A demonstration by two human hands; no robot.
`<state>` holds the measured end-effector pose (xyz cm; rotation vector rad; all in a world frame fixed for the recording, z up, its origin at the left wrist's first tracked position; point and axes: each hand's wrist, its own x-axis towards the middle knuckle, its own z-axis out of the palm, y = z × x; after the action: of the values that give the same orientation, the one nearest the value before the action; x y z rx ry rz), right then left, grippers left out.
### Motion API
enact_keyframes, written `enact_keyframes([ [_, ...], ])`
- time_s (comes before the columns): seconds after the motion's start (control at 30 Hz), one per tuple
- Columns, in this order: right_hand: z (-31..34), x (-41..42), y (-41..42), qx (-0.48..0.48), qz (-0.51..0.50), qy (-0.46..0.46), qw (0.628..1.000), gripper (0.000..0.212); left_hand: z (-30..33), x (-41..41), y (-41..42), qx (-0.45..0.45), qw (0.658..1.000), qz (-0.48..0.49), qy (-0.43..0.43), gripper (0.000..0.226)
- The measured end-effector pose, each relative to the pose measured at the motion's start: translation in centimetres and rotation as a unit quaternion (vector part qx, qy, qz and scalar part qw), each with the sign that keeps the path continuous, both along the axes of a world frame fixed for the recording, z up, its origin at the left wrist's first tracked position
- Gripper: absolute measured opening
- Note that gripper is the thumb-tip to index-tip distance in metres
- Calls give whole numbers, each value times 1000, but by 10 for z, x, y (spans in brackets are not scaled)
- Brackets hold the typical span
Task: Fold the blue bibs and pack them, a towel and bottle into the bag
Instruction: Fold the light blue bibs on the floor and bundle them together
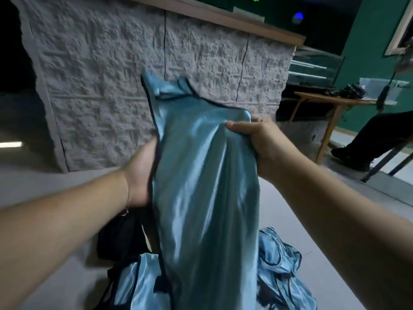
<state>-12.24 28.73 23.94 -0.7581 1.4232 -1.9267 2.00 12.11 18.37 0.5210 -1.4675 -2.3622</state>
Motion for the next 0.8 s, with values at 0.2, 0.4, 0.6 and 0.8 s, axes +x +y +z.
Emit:
enact_keyframes([
  [0.2, -30, -31, -13, 71, -118, -55, 989, 27, -15, 11, 1, 26, 974, -217, 57, 103],
  [0.4, -56, -35, 2, -31, 24, -95, 995, 60, 1, 6, -6, -111, 978, -178, -1, 43],
  [0.6, -102, -3, -2, 57, 147, -55, 986, 37, 22, 3, -10, -132, 986, -69, -76, 39],
  [0.8, -78, -6, -6, 133, 13, 11, 991, 15, 19, 13, -43, -260, 931, 4, -255, 42],
])
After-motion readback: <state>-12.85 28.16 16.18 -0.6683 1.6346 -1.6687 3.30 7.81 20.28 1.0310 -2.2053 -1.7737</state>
